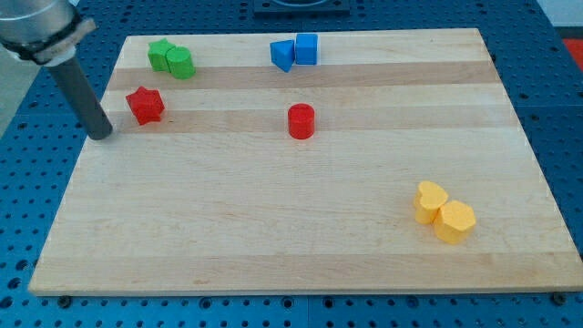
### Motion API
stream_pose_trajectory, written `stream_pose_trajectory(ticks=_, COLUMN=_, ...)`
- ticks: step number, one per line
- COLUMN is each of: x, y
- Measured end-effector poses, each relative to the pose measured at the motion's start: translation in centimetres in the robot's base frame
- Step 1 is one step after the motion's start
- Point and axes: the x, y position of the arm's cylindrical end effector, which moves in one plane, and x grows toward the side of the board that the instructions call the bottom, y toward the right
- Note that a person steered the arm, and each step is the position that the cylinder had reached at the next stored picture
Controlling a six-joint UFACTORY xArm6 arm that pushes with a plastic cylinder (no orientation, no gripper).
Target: Move the red star towards the center
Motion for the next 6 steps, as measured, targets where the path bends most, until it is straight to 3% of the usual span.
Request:
stream_pose_trajectory(ticks=2, x=-4.5, y=-0.7)
stream_pose_trajectory(ticks=6, x=-2.7, y=9.7)
